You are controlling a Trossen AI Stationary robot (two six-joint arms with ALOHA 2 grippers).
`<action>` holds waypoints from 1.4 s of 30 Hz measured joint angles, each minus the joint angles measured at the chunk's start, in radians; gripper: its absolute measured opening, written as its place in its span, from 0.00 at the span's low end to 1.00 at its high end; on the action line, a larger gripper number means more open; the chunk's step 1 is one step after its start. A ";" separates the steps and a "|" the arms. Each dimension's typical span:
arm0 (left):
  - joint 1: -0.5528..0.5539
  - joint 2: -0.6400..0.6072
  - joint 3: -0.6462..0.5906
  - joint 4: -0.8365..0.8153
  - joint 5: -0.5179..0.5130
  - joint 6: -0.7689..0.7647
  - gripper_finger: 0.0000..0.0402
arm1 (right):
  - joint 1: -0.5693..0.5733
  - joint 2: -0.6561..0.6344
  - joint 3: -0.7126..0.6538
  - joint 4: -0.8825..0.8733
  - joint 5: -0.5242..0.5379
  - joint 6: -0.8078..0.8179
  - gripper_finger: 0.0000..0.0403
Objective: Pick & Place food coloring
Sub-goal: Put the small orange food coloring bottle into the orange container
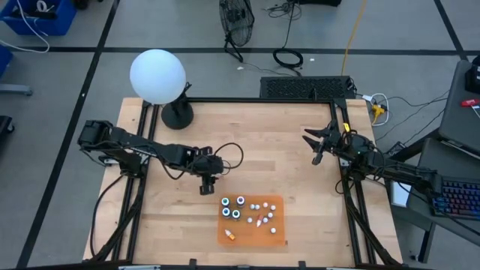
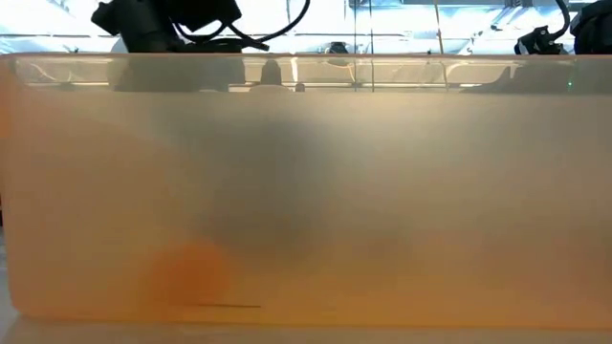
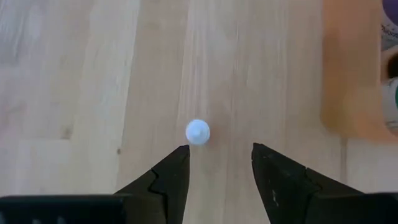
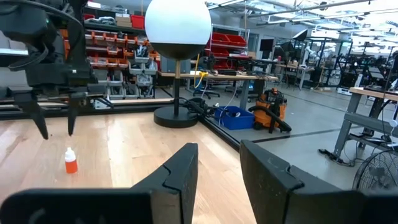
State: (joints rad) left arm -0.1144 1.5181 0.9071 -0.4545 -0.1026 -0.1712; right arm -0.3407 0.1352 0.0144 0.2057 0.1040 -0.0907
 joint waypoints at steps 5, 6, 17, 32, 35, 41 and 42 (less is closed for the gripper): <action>0.016 0.028 0.000 0.045 0.013 0.027 0.44 | 0.000 0.000 0.000 0.001 0.000 0.000 0.27; 0.026 0.044 0.001 0.055 0.027 0.036 0.44 | 0.000 0.000 0.000 0.002 0.000 0.000 0.27; 0.104 0.176 0.001 0.093 0.090 0.082 0.43 | 0.000 0.000 0.000 0.001 0.000 0.000 0.27; 0.114 0.200 0.001 0.114 0.113 0.112 0.31 | 0.000 0.000 0.000 0.000 0.000 0.000 0.27; 0.114 0.200 0.001 0.116 0.113 0.115 0.24 | 0.000 0.000 0.000 0.000 0.000 0.000 0.27; 0.114 0.199 0.001 0.120 0.113 0.124 0.14 | 0.000 0.000 0.000 0.000 0.000 0.000 0.27; 0.114 0.199 0.001 0.120 0.113 0.124 0.14 | 0.000 0.000 0.000 0.000 0.000 0.000 0.27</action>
State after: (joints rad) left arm -0.0002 1.7172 0.9085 -0.3347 0.0105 -0.0471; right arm -0.3406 0.1352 0.0144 0.2058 0.1038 -0.0910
